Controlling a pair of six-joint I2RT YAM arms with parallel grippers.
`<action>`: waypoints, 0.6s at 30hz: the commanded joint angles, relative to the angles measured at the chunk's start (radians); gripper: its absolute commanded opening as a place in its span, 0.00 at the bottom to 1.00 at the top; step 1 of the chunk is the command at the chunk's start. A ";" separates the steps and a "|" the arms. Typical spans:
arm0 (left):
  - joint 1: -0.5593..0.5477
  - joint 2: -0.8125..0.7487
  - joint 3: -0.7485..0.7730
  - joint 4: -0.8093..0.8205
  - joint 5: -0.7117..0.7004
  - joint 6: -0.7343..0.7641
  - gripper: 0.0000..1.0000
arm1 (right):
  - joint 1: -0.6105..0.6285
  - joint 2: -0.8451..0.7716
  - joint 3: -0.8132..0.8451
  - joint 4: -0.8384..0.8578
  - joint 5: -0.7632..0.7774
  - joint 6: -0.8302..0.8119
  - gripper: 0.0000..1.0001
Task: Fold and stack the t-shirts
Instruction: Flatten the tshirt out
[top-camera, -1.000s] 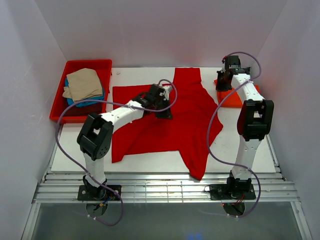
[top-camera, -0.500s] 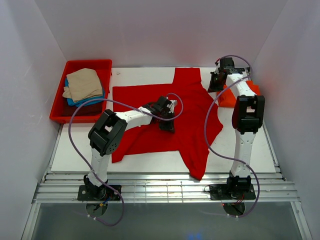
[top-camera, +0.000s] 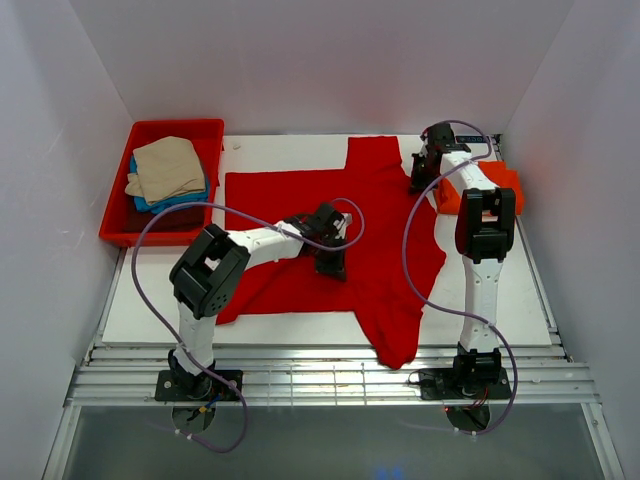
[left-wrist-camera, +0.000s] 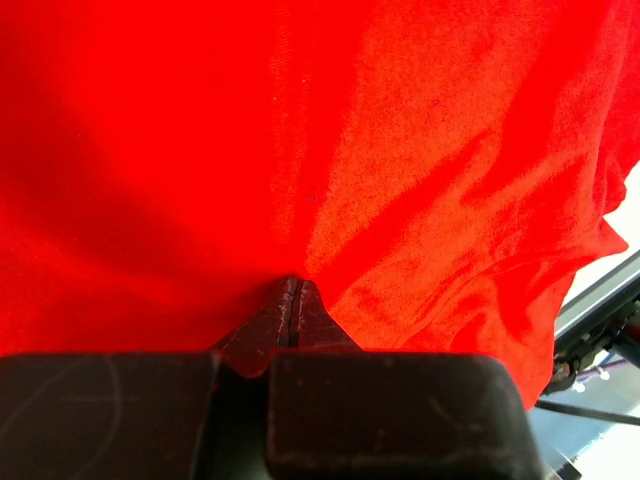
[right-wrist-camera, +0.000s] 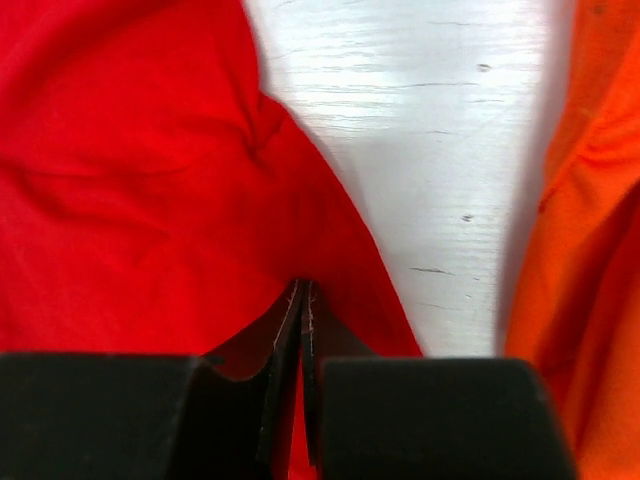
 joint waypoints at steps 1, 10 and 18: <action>-0.021 -0.002 -0.086 -0.181 -0.054 -0.014 0.00 | 0.001 0.018 0.046 -0.040 0.092 0.002 0.08; -0.034 -0.025 -0.097 -0.117 -0.044 0.018 0.00 | 0.001 0.024 0.081 -0.036 0.102 -0.024 0.08; -0.032 0.063 0.282 -0.107 -0.198 0.093 0.05 | 0.001 -0.128 0.000 0.229 -0.055 -0.006 0.23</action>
